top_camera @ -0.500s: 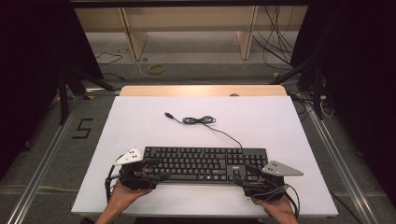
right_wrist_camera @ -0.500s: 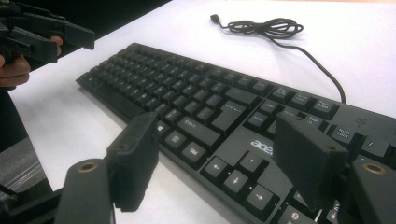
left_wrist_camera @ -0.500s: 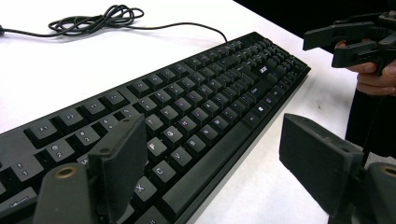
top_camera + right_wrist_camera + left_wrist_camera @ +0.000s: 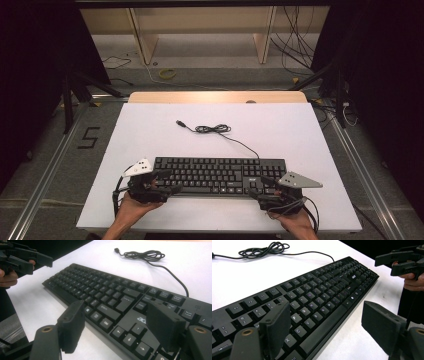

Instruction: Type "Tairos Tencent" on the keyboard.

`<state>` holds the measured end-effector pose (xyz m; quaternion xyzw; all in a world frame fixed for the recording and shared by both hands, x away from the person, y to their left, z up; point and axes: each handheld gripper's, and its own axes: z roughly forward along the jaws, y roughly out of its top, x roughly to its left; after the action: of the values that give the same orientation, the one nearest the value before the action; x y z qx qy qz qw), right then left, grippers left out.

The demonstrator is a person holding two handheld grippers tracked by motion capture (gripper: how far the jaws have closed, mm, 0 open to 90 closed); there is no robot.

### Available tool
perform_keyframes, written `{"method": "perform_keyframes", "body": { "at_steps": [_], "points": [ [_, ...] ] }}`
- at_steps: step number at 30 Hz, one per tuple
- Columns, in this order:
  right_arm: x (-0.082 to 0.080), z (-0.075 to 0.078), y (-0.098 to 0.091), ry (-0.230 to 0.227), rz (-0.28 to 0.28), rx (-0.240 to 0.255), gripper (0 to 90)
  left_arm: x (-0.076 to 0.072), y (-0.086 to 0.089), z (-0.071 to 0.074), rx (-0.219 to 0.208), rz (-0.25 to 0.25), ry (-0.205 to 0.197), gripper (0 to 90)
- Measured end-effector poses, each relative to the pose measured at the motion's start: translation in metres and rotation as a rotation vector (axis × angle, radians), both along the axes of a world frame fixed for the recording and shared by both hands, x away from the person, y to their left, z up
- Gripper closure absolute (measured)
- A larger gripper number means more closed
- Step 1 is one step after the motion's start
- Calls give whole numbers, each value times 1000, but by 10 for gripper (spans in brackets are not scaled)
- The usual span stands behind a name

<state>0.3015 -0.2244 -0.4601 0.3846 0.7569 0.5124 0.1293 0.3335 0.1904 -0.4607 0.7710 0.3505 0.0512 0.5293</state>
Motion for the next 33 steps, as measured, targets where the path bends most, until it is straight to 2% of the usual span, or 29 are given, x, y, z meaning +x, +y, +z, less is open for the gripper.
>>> {"method": "perform_keyframes", "body": {
  "at_steps": [18,25,33],
  "points": [
    [20,8,27,7,42,-6,337,3,3,-1,7,30,19,241],
    [36,10,51,18,92,-35,345,5,6,-2,8,44,17,251],
    [47,14,64,24,115,-22,371,6,7,-3,29,56,22,272]
  ]
}}
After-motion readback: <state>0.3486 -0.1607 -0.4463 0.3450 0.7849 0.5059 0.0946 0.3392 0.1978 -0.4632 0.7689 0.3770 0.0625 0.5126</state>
